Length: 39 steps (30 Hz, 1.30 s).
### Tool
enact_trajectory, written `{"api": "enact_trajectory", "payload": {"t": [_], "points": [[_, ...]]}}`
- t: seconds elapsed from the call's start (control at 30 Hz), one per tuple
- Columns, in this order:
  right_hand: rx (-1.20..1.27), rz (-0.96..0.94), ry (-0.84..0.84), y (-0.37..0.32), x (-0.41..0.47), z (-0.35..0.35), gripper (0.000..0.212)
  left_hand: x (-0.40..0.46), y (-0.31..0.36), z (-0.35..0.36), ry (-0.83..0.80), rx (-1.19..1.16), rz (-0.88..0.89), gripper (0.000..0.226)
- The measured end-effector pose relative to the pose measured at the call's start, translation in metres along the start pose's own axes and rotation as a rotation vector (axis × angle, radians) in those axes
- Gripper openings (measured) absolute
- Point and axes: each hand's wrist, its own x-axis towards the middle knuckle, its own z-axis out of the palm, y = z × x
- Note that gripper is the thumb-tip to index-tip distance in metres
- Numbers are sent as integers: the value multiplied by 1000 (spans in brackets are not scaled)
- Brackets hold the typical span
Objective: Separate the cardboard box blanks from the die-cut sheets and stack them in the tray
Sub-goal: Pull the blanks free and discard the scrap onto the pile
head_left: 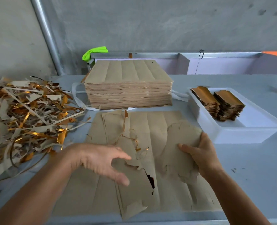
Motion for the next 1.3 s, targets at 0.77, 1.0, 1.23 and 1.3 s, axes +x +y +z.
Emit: {"api": "enact_trajectory", "payload": {"t": [0.77, 1.0, 1.23, 1.3], "points": [[-605, -303, -295, -19, -39, 11, 47, 15, 34, 18, 745, -943, 574, 37], [-513, -1, -431, -42, -52, 40, 25, 10, 28, 42, 671, -745, 574, 24], [-468, 207, -561, -51, -41, 51, 24, 17, 39, 66, 565, -573, 589, 26], [-422, 253, -514, -49, -37, 53, 13, 18, 46, 75, 606, -380, 498, 3]]}}
